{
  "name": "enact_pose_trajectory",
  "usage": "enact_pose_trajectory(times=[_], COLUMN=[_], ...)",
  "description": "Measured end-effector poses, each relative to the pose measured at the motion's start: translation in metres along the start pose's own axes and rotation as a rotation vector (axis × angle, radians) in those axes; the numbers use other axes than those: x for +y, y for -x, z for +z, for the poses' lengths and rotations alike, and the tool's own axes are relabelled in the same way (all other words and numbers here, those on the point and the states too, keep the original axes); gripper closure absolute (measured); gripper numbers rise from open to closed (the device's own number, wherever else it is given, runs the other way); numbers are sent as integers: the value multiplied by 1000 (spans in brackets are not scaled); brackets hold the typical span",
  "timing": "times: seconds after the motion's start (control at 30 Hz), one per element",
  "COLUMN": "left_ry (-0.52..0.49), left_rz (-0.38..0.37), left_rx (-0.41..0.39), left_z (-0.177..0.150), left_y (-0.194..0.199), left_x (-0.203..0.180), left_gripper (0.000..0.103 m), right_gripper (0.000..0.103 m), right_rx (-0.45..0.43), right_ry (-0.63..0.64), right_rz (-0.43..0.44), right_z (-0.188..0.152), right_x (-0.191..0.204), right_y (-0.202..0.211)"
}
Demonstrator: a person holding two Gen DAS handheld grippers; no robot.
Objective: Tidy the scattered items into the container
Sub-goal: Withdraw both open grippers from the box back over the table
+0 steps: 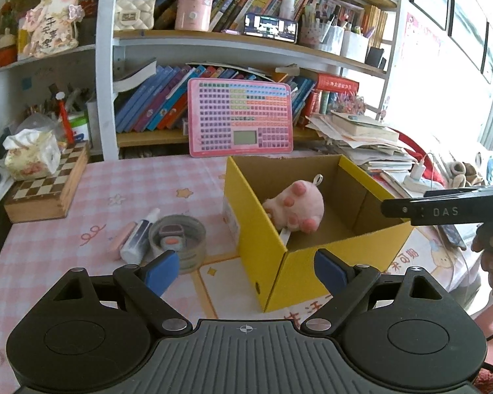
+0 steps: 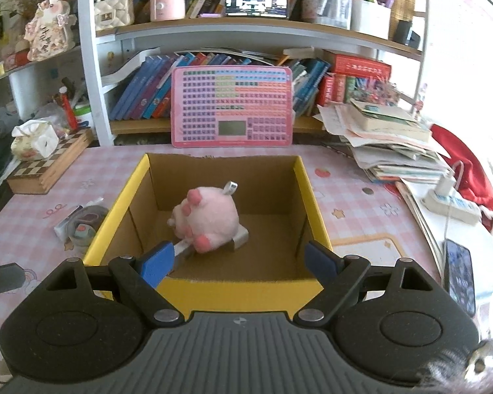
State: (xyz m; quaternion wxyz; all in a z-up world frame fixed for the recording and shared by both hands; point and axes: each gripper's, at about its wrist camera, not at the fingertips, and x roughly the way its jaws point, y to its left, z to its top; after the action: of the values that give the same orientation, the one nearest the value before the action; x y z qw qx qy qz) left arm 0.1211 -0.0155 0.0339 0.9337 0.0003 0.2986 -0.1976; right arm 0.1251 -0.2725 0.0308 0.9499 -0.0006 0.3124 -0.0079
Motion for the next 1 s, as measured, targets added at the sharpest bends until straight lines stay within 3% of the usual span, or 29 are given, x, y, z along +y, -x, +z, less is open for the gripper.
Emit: enact_pose_trajectory(times=[0.6,0.8,1.0], left_ry=[-7,13,-56], left_rz=[-48,-39,-6], left_rx=[23,53,89], left_z=[-22,-33,-46], left_y=[31,38,45], left_x=[23,37,43], left_gripper=[11,11,11], right_gripper=[17,17,17], right_rx=[25,40,69], right_ry=[-58,-75,-66], right_rz=[-90,-80,-52], right_z=[-53,-72,-86], right_x=[36,63,93], right_y=[47,56,59])
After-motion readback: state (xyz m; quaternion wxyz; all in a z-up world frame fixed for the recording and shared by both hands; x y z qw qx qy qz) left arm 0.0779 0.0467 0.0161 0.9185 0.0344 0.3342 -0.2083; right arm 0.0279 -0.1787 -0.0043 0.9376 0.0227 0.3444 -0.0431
